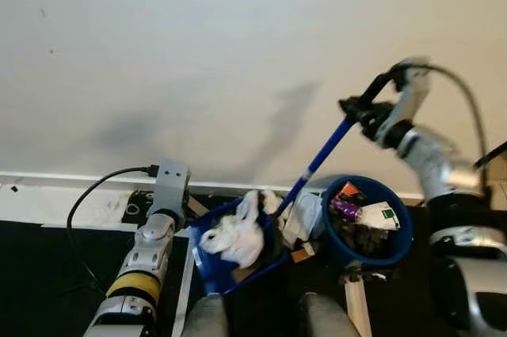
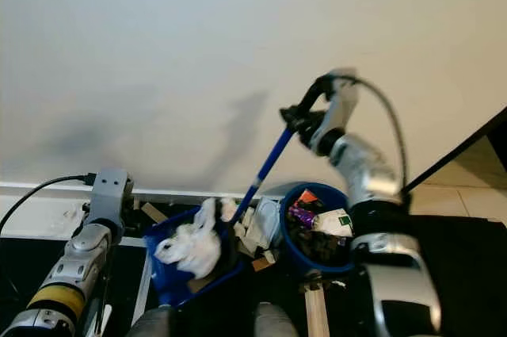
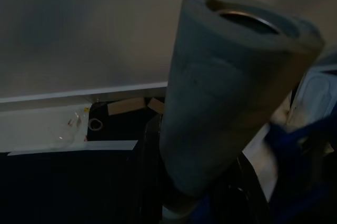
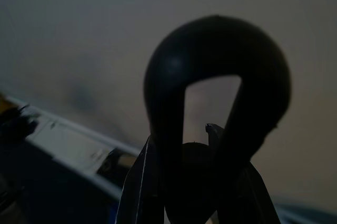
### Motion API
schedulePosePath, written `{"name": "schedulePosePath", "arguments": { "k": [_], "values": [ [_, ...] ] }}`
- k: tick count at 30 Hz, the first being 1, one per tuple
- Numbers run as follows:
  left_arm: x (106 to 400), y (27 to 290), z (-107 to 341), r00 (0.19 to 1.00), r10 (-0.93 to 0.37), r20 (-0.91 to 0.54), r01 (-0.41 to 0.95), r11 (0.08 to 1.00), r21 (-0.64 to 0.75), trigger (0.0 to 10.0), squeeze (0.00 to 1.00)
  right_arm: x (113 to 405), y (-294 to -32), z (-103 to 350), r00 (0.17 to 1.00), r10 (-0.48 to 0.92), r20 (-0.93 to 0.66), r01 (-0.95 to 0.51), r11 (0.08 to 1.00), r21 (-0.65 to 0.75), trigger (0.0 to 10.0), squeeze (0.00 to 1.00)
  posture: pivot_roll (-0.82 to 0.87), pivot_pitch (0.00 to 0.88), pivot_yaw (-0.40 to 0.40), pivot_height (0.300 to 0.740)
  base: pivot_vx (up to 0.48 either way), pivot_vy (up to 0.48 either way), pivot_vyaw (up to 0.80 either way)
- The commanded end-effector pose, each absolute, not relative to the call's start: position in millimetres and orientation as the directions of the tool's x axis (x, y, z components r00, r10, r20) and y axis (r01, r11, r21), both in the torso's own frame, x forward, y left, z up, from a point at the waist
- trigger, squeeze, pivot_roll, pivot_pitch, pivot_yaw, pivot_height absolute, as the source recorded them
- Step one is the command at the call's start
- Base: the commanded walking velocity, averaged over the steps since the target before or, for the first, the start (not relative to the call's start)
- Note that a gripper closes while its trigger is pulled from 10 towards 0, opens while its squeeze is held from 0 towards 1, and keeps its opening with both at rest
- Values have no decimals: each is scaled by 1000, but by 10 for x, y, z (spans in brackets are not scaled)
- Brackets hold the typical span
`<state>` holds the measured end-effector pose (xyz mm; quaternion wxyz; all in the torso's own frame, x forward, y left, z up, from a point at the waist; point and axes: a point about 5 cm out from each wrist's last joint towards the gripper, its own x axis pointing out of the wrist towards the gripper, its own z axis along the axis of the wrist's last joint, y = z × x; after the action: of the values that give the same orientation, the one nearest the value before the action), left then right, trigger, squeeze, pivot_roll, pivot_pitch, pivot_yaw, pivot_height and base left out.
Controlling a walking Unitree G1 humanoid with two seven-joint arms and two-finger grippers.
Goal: Sweep floor
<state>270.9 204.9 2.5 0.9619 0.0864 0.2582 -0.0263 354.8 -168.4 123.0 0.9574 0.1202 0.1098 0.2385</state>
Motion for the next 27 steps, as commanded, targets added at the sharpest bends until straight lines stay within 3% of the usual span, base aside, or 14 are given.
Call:
{"name": "schedulePosePath", "arguments": {
  "k": [1,18,27],
  "values": [
    [2642,1901,-69,850,-45,-524,90,994,60,10000,0,3529,-1746,1221,898,426,-114,-381,880,284,10000,0,79,52,-89,740,0,0,0],
    [2681,1960,4,870,-24,-493,55,997,48,10000,0,3406,-1446,914,909,397,-125,-337,879,338,10000,0,102,51,-85,740,0,0,0],
    [2649,1970,-6,867,-18,-499,46,998,44,10000,0,3299,-1438,657,911,359,-205,-273,895,352,10000,0,105,48,-85,740,-350,0,0]
  ]
}}
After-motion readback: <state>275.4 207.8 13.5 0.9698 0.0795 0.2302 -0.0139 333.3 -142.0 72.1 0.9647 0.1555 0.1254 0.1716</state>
